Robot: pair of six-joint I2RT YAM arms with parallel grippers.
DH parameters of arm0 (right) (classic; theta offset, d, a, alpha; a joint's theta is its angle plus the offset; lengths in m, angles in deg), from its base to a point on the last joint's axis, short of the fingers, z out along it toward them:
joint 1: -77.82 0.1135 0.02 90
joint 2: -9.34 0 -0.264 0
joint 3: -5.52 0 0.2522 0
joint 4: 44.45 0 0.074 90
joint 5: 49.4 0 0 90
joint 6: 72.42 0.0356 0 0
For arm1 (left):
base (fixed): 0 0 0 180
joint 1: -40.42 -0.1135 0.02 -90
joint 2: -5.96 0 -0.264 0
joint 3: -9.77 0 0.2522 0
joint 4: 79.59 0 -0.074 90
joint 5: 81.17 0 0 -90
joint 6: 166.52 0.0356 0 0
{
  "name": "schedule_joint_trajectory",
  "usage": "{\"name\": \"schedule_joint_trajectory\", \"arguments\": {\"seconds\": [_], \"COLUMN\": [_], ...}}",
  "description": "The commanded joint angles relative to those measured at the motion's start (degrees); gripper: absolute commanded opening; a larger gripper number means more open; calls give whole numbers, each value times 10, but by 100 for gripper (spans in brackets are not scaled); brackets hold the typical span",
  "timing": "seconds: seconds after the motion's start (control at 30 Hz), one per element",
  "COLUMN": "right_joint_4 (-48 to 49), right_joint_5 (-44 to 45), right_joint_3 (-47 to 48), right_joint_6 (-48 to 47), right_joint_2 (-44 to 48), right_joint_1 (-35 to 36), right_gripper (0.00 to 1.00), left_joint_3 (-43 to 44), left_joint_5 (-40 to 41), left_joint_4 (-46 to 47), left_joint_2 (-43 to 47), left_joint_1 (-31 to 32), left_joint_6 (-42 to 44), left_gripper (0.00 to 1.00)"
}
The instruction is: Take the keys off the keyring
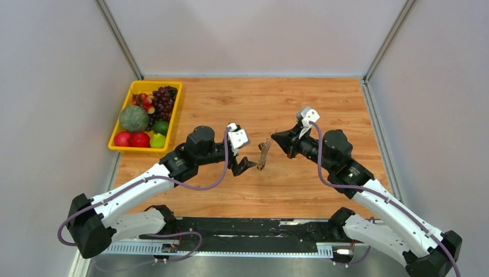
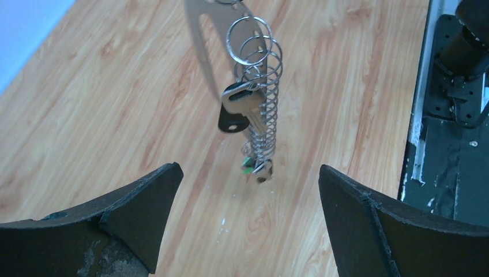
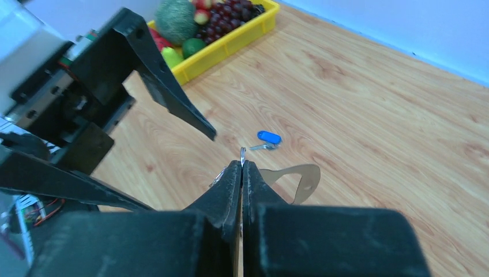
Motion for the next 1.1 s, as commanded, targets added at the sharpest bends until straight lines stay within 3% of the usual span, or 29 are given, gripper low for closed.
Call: {"name": "schedule_joint_trajectory", "arguments": {"seconds": [0.0, 0.23, 0.6, 0.87, 1.07], "right_joint_4": [36, 38, 43, 45, 51], "right_joint_5": [-92, -149, -140, -63, -72], "right_joint_3": [51, 66, 60, 44, 38], "right_joint_6": [-12, -20, -19, -14, -3], "right_joint_2": [8, 5, 5, -8, -31], "right_joint_1": [-1, 0, -1, -1, -1], "right_gripper": [0, 0, 0, 0, 0], "left_joint_3": [8, 22, 23, 7, 5], "left_joint_5": [-8, -20, -129, -115, -104], "left_joint_4": [46, 60, 100, 93, 128], "left_joint_2": [-5, -10, -19, -11, -36], "left_joint_1": [20, 21, 25, 26, 26], "left_joint_6": [93, 108, 72, 59, 37], "left_gripper": [99, 97, 73, 73, 73]}}
